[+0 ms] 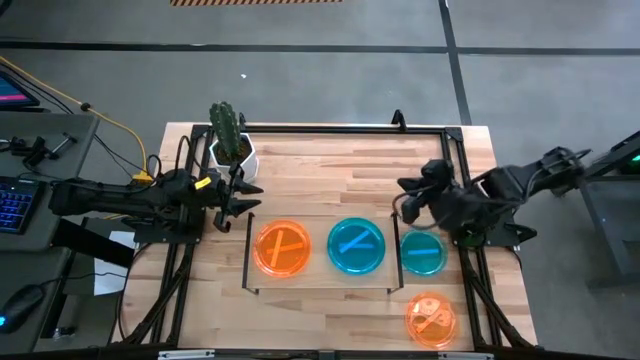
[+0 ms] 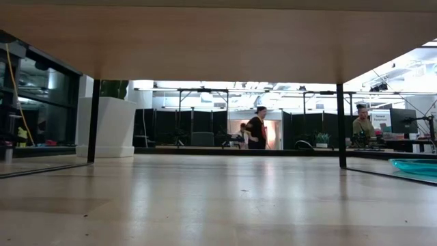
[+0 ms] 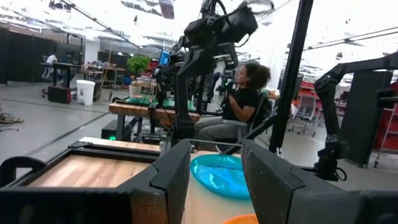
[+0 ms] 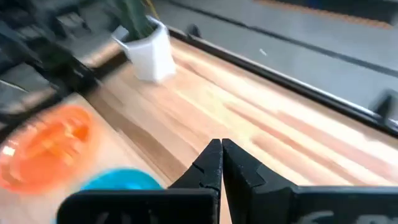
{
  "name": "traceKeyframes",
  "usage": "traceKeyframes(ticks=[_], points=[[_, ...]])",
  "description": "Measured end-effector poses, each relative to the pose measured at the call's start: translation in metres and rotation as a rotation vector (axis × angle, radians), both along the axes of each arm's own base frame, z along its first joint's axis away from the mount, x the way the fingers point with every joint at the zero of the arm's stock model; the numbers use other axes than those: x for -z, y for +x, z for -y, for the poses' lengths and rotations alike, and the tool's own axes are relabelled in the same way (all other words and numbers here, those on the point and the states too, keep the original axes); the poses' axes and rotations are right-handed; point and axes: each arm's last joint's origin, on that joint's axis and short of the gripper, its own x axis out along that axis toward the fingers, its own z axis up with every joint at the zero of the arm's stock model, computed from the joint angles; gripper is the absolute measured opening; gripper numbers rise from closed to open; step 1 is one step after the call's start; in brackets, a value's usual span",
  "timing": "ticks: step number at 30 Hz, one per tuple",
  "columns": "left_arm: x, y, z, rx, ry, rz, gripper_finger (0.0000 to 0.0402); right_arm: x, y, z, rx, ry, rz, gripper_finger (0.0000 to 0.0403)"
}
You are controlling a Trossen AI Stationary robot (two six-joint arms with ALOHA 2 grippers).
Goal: Place and stack plates onto a shelf
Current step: Stack the blue transparent plate on top of the blue transparent plate
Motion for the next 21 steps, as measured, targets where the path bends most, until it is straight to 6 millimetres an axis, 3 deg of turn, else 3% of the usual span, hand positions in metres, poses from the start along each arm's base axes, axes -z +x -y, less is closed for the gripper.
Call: traceKeyframes(ticks=[7, 14, 21], points=[[0.0, 0.0, 0.0, 0.005, -0.024, -0.001, 0.0136, 0.01, -0.011, -0.002, 0.207, 0.053, -0.17, 0.0], [0.0, 0.0, 0.0, 0.006, -0.026, -0.003, 0.0136, 0.051, -0.016, 0.001, 0.256, 0.111, -0.312, 0.0], [0.001, 0.0, 0.0, 0.006, -0.025, -0.009, 0.0136, 0.071, -0.047, 0.02, 0.371, 0.173, -0.25, 0.0]])
